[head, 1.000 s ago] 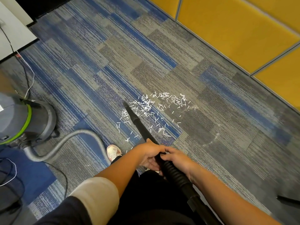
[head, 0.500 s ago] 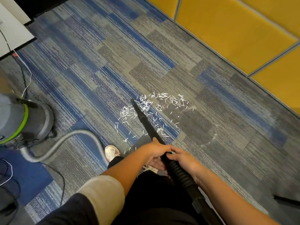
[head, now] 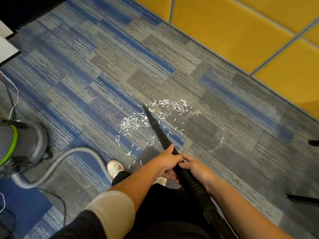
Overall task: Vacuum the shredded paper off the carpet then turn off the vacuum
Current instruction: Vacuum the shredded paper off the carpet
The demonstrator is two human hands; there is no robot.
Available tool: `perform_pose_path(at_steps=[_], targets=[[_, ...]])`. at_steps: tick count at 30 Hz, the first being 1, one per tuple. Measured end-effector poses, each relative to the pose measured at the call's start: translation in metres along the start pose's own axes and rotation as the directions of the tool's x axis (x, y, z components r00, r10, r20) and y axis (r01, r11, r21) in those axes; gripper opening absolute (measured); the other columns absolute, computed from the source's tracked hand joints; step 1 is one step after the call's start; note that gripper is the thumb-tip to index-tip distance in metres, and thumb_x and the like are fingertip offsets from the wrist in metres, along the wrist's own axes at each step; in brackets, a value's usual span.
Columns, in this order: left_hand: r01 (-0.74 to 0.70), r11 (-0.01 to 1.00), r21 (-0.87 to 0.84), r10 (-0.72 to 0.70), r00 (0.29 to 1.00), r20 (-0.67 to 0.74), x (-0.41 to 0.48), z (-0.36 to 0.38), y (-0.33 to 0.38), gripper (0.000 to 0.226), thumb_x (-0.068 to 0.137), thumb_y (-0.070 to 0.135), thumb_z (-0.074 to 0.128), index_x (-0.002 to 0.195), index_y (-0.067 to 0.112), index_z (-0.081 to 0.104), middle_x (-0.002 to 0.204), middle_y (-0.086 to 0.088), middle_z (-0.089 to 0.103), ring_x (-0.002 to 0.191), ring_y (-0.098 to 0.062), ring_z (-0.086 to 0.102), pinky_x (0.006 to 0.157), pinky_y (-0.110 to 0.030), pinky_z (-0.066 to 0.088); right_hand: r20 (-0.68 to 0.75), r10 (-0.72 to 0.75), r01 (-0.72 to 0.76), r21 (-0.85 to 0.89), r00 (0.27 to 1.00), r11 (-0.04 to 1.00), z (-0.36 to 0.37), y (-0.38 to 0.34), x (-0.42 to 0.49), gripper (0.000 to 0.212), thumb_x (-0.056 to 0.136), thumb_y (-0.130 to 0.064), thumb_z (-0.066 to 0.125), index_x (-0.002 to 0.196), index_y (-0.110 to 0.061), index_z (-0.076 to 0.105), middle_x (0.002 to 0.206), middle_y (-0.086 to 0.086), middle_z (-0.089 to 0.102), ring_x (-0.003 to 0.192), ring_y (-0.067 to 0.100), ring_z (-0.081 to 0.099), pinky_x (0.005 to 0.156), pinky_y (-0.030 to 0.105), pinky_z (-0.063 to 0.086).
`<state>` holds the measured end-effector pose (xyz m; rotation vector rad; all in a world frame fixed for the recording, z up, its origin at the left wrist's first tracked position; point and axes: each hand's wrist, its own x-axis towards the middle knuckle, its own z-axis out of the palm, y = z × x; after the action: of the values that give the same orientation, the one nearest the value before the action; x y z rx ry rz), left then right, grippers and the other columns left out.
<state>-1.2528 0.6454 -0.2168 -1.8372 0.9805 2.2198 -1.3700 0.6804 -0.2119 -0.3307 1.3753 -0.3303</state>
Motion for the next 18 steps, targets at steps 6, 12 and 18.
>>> perform_pose_path(at_steps=[6,12,18], targets=[[-0.017,1.0,-0.012,0.017,1.0,-0.023,-0.003,-0.004,-0.006,0.054,0.097,0.025,0.045,0.146,0.04,0.028,0.07,0.0,0.058,0.045,-0.008,0.053,0.064,-0.031,0.057,0.014,-0.039,0.039,0.019,0.999,0.999,0.009,0.003,0.001,0.043,0.093,0.003,0.044,0.129,-0.021,0.045,0.073,0.023,0.061,0.044,0.027,0.058,0.037,0.029,0.05],[-0.035,0.999,-0.028,0.033,0.997,-0.072,-0.005,-0.008,-0.008,0.047,0.098,0.023,0.044,0.142,0.038,0.037,0.068,0.0,0.058,0.05,-0.01,0.052,0.057,-0.028,0.055,0.063,-0.058,0.058,0.009,0.996,0.998,0.017,-0.003,-0.001,0.036,0.094,0.005,0.039,0.12,-0.018,0.048,0.068,0.02,0.059,0.039,0.02,0.059,0.035,0.024,0.048],[-0.064,0.997,0.038,0.065,0.997,-0.034,-0.005,0.003,0.01,0.038,0.1,0.02,0.041,0.136,0.033,0.043,0.063,-0.002,0.051,0.043,-0.008,0.046,0.055,-0.027,0.053,-0.016,-0.083,0.084,0.071,0.996,0.994,0.003,-0.003,-0.005,0.05,0.094,0.006,0.039,0.138,-0.016,0.038,0.065,0.017,0.06,0.038,0.018,0.06,0.034,0.022,0.045]])
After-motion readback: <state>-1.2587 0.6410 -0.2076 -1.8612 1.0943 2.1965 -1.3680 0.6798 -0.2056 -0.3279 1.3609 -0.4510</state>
